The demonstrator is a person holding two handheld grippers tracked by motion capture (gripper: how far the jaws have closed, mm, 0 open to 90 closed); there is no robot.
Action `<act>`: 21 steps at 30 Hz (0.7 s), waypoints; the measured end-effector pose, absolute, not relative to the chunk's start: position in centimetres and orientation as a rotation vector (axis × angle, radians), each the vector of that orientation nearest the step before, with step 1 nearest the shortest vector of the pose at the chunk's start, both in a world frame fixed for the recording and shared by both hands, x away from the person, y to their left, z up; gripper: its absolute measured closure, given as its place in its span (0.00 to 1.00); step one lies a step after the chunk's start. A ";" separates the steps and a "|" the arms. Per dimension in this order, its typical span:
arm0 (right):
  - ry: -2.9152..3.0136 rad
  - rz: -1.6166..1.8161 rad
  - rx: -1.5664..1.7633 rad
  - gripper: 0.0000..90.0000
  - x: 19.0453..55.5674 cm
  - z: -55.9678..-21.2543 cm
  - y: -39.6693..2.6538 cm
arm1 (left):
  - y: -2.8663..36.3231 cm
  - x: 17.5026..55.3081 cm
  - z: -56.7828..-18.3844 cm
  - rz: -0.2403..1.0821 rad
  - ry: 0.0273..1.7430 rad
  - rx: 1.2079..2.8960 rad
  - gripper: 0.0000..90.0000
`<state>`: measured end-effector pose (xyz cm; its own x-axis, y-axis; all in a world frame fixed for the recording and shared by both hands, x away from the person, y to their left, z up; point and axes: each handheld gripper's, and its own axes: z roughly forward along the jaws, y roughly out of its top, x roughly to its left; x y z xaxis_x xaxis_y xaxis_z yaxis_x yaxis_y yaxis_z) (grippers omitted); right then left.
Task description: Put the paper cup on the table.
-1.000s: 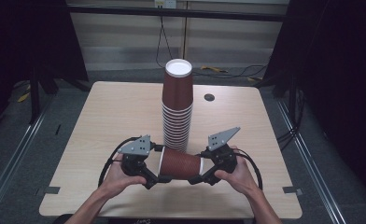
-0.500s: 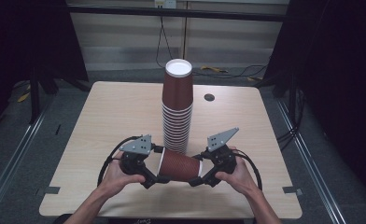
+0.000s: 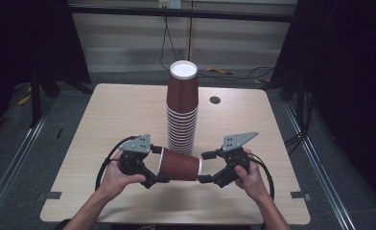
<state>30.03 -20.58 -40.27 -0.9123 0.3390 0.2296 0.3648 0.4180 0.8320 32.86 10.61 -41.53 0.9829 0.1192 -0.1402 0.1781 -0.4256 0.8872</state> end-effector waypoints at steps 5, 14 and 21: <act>-2.663 -1.635 -0.764 0.16 29.6 -40.0 -21.4 | 10.8 32.8 -41.7 -0.055 0.222 2.039 0.06; -2.662 -1.733 -0.876 0.16 28.8 -40.2 -22.4 | 11.4 32.8 -41.7 -0.024 0.233 2.077 0.06; -2.673 -1.679 -0.924 0.16 28.4 -40.9 -22.9 | 11.7 33.1 -41.9 -0.018 0.273 2.102 0.06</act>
<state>28.41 -22.90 -40.85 -0.8322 0.5291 0.1659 0.3792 0.3246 0.8665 33.15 11.74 -41.94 0.9747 0.1869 -0.1224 0.2012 -0.4963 0.8445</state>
